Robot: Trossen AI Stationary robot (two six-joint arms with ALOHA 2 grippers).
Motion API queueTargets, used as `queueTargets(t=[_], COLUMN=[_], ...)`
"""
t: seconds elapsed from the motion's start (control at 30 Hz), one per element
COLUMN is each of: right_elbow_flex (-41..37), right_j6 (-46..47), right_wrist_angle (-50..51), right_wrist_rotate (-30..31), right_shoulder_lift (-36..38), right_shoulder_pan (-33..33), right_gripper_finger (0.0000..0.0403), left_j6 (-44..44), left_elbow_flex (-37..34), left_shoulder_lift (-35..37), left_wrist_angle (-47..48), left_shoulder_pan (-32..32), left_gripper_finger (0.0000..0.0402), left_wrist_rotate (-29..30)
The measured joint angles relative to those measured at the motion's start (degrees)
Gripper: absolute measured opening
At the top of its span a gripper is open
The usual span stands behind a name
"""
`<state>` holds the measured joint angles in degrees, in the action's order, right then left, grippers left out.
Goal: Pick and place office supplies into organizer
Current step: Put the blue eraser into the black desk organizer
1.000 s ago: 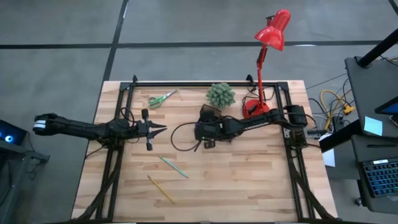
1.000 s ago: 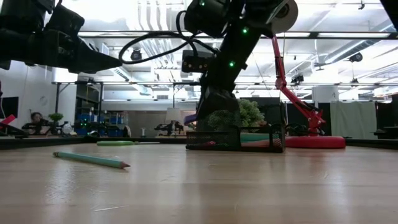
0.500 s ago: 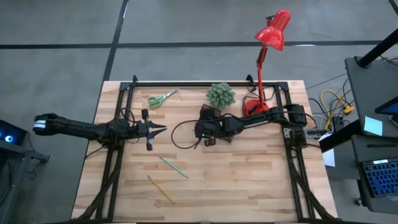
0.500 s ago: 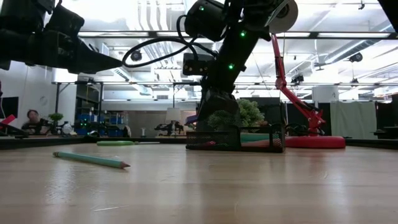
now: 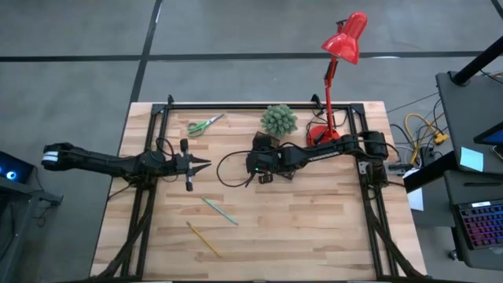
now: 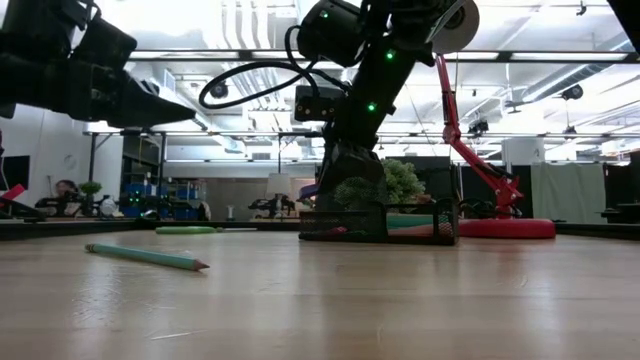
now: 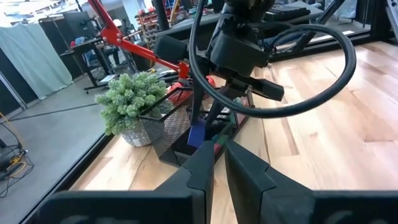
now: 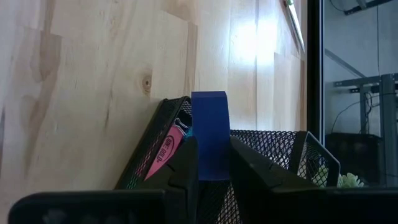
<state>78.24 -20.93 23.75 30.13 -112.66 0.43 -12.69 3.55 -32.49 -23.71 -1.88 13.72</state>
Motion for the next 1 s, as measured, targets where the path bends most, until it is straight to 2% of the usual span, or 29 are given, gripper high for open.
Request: queueTargets(t=[0.1,0.27,0.4,0.53,0.63,0.83,1.0], right_elbow_flex=[0.0,0.0,0.0,0.0,0.0,0.0,0.0], right_j6=[0.0,0.1,0.9,2.2,2.4,2.4,2.4], right_wrist_angle=[0.0,0.1,1.7,3.3,3.3,3.3,3.3], right_wrist_rotate=[0.0,0.0,0.0,0.0,0.0,0.7,1.9], right_shoulder_lift=[0.0,0.0,0.0,0.0,0.0,0.1,0.1], right_shoulder_pan=[0.0,0.0,0.0,0.0,-0.1,-0.2,-0.6], right_gripper_finger=[0.007,0.007,0.007,0.007,0.007,0.007,0.007], left_j6=[0.0,0.0,0.9,8.2,10.7,10.8,10.8], left_elbow_flex=[0.1,0.5,-0.7,-1.3,-1.3,-1.3,-1.3], left_shoulder_lift=[0.1,1.2,3.4,5.6,8.1,13.5,16.0], left_wrist_angle=[-0.3,-6.4,-5.8,-0.5,4.9,12.8,13.8], left_shoulder_pan=[0.0,0.0,0.0,0.0,0.0,0.0,0.0], left_gripper_finger=[0.0026,0.0026,0.0026,0.0026,0.0026,0.0026,0.0026], left_wrist_rotate=[0.0,0.0,1.7,4.7,4.6,4.6,4.6])
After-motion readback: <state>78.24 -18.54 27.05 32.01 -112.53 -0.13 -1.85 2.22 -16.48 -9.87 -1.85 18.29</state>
